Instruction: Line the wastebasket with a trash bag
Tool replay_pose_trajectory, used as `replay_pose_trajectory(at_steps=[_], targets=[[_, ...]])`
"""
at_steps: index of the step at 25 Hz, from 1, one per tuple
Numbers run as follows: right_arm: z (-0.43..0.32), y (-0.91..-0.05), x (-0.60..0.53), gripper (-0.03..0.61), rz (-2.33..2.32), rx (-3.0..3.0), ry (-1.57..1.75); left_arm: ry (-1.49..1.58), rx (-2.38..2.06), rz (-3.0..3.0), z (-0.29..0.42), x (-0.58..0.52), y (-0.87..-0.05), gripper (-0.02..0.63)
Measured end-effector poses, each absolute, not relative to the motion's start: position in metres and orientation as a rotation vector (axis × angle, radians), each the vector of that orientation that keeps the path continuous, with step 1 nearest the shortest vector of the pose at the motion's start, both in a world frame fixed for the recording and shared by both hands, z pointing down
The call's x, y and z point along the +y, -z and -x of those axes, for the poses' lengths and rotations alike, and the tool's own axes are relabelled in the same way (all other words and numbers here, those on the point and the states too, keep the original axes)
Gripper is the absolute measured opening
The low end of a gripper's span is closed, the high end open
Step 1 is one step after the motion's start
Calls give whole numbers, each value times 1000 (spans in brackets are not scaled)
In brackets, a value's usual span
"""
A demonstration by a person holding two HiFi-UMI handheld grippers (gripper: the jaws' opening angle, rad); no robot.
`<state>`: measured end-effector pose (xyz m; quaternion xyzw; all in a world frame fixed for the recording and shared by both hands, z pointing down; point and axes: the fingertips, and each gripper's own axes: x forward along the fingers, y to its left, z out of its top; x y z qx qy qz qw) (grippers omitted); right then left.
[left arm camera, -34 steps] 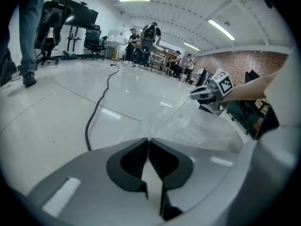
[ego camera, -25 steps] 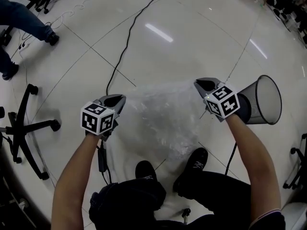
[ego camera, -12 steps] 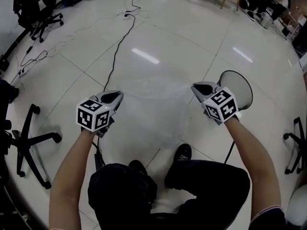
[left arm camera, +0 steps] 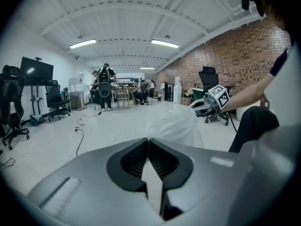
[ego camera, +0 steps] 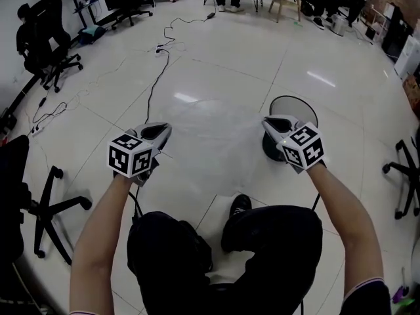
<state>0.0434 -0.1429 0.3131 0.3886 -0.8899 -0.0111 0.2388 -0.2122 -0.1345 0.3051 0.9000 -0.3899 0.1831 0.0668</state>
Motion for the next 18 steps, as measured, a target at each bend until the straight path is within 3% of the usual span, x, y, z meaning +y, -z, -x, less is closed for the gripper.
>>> replay_pose_trajectory(at_steps=[18], targets=[[-137,-255,-80,2,-1315,-2381,67,-514,-909,-2964,87,-117,-242,12]])
